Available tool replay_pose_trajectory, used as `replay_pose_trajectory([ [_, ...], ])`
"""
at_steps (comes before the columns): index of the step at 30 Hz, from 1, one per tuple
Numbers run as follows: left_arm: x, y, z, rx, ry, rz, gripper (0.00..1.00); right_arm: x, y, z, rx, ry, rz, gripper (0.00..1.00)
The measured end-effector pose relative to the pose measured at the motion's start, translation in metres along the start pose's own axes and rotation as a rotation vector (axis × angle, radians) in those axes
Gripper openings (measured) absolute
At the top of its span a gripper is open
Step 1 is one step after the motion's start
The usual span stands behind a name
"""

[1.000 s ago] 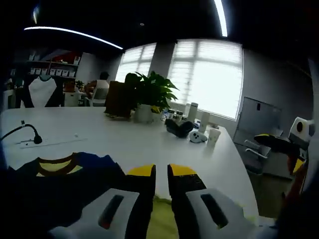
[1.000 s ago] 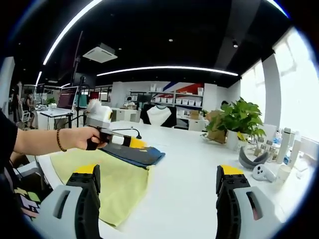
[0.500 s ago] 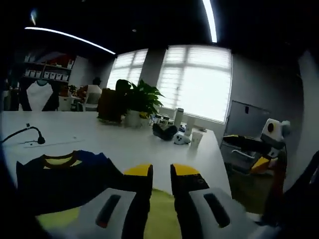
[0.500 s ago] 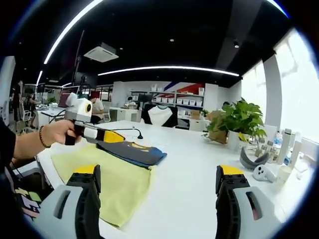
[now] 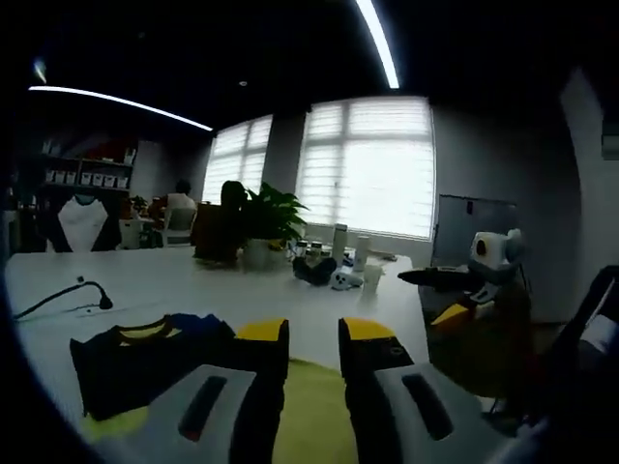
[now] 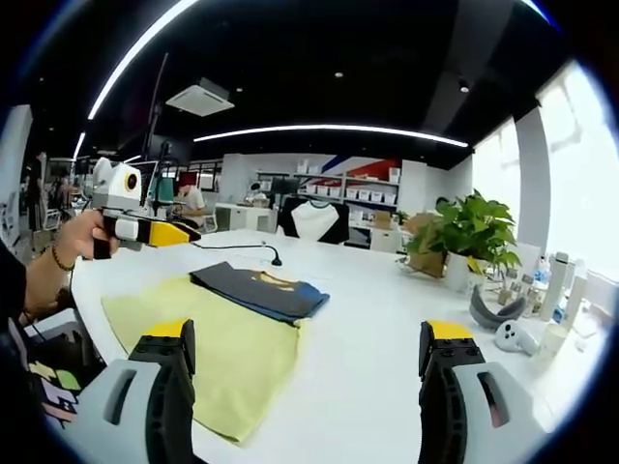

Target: Fold the garment on the visible template until the final outline fits inside the template.

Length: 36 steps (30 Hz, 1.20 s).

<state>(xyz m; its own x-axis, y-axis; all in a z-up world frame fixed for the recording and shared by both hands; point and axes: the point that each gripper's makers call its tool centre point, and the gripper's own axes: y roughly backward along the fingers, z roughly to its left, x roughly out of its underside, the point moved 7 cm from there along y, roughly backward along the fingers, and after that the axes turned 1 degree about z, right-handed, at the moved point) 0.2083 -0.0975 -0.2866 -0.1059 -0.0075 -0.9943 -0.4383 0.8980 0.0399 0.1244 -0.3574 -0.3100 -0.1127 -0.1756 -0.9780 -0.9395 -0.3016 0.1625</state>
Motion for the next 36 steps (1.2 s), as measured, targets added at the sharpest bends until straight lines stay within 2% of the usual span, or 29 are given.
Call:
replay_pose_trajectory([
  [4,-0.003,0.023,-0.004,-0.036,-0.06,-0.005,0.27,0.0,0.0,0.001,-0.005,-0.001,-0.001,0.99],
  [10,0.002,0.056,-0.009,-0.075,-0.045,0.015,0.33,0.0,-0.001,0.002,0.001,0.005,0.007,0.99],
  [12,0.004,0.069,-0.009,-0.096,-0.042,0.012,0.4,-0.001,0.0,0.003,-0.005,0.018,0.018,0.99],
  [16,0.01,0.094,-0.008,-0.151,-0.068,0.01,0.46,-0.006,0.006,-0.001,0.01,0.003,-0.015,0.99],
  [22,0.013,0.127,-0.006,-0.217,-0.084,-0.004,0.63,-0.003,0.005,-0.001,0.022,0.013,0.005,0.99],
  [28,0.017,0.153,-0.004,-0.297,-0.118,-0.006,0.85,-0.002,0.004,0.0,0.024,0.02,0.017,0.99],
  [31,0.017,0.166,-0.001,-0.383,-0.144,0.015,1.0,-0.006,0.008,0.001,0.011,0.005,-0.005,0.98],
  [34,0.014,0.175,-0.004,-0.408,-0.211,0.014,1.0,-0.008,0.01,0.002,0.015,0.019,-0.011,0.99],
  [36,0.015,0.181,-0.007,-0.42,-0.212,0.018,1.0,-0.008,0.01,0.004,-0.009,0.008,-0.018,0.99],
])
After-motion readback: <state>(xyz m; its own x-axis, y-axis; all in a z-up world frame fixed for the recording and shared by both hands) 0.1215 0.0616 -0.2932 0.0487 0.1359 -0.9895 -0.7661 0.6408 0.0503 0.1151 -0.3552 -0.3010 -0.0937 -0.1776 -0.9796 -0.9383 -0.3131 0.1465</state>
